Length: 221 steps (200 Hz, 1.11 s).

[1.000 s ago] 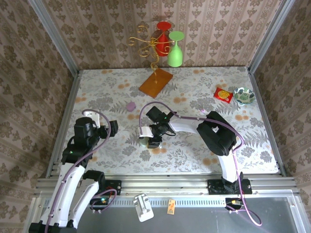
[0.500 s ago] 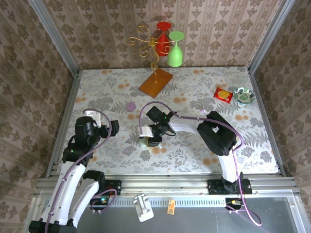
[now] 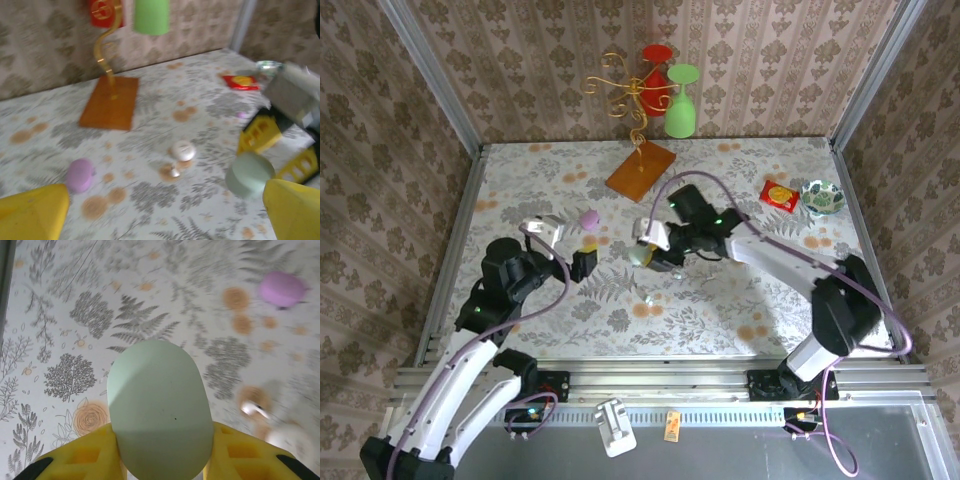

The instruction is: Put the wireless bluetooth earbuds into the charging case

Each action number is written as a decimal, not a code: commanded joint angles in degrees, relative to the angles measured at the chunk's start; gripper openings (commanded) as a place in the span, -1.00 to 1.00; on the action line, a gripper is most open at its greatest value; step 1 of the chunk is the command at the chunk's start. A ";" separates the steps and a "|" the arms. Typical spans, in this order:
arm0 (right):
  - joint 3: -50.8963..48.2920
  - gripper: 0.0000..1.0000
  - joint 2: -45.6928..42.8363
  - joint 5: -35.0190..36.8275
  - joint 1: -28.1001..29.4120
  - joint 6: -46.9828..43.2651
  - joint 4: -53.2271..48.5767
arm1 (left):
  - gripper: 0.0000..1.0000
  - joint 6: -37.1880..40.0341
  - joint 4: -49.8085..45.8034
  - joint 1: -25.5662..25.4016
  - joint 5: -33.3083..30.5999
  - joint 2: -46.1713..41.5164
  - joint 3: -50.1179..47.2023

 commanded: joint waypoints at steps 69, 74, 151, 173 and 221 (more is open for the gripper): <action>12.17 -0.53 -11.16 -8.67 -4.59 6.25 -23.68 | 1.00 4.26 20.57 -9.09 19.79 13.94 3.73; 13.04 -0.54 -11.18 -9.08 -4.59 6.43 -24.22 | 1.00 4.17 21.21 -9.47 20.85 14.49 4.01; 22.92 -0.65 -10.38 -16.54 -4.07 6.69 -31.30 | 0.86 1.70 27.97 -14.59 25.45 19.23 5.97; 23.75 -0.66 -10.15 -16.54 -3.31 6.41 -31.94 | 0.77 0.22 29.88 -15.00 25.46 20.03 6.14; 25.36 -0.67 -8.18 -15.94 -1.71 5.97 -33.96 | 0.60 -0.97 30.28 -16.13 27.52 21.28 7.64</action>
